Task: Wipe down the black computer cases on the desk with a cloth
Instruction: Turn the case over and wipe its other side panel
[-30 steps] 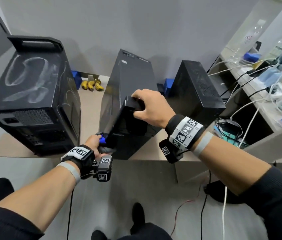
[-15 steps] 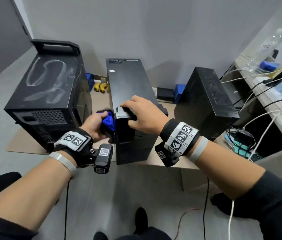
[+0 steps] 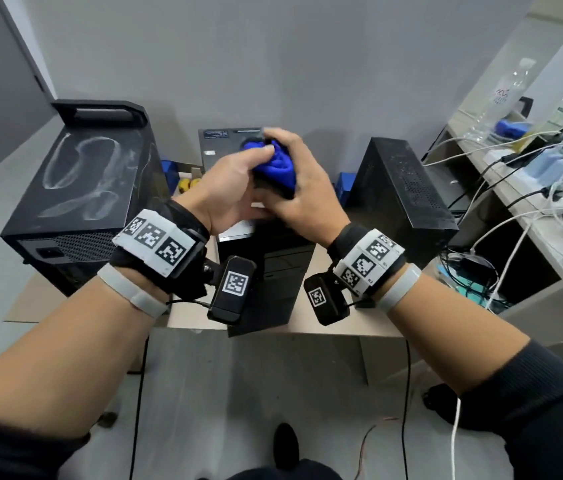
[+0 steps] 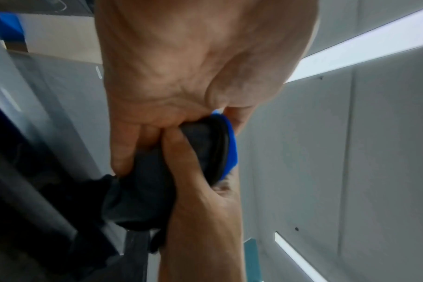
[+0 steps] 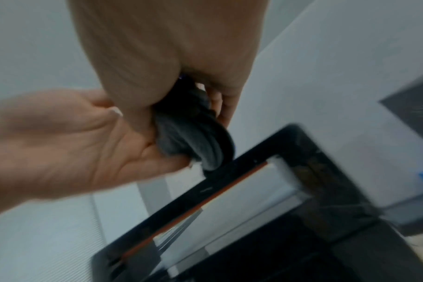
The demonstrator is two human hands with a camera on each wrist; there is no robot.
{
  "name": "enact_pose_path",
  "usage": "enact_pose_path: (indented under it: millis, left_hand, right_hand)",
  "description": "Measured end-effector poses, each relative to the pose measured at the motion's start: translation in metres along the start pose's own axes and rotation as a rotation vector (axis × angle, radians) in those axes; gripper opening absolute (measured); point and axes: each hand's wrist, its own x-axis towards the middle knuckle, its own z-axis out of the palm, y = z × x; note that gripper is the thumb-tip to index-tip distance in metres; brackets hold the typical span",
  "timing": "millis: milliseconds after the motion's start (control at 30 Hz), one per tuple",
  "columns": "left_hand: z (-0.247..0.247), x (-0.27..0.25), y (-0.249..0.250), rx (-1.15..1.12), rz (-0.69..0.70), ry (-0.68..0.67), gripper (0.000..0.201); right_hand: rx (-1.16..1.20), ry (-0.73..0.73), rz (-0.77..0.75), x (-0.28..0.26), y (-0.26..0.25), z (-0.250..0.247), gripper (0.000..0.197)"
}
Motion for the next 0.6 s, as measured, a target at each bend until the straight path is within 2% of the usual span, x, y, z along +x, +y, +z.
enact_pose_path:
  millis: [67, 133, 200, 300, 367, 400, 500, 600]
  left_hand:
    - [0.002, 0.002, -0.006, 0.224, -0.037, 0.042, 0.043]
    - [0.002, 0.006, -0.012, 0.465, 0.057, 0.164, 0.040]
    - [0.008, 0.012, -0.020, 0.767, 0.168, 0.240, 0.035]
    - [0.022, 0.020, -0.036, 1.182, 0.034, 0.179, 0.054]
    - [0.028, 0.026, -0.047, 1.357, -0.027, 0.190, 0.061]
    - [0.030, 0.029, -0.051, 1.405, -0.032, 0.221, 0.064]
    - [0.032, 0.036, -0.057, 1.375, -0.020, 0.312, 0.074]
    - [0.033, 0.036, -0.059, 1.309, -0.014, 0.365, 0.071]
  right_hand:
    - [-0.058, 0.133, 0.095, -0.006, 0.016, -0.014, 0.051]
    - [-0.072, 0.252, 0.241, -0.017, 0.034, -0.031, 0.043]
    - [-0.053, 0.309, 0.498, -0.036, 0.063, -0.045, 0.040]
    - [-0.071, 0.180, 0.867, -0.078, 0.120, -0.045, 0.041]
    - [-0.066, 0.056, 0.991, -0.114, 0.163, -0.034, 0.047]
    - [-0.051, 0.004, 1.029, -0.132, 0.182, -0.025, 0.042]
    - [0.063, -0.145, 1.149, -0.179, 0.196, 0.000, 0.026]
    - [0.221, -0.197, 1.276, -0.205, 0.184, 0.016, 0.015]
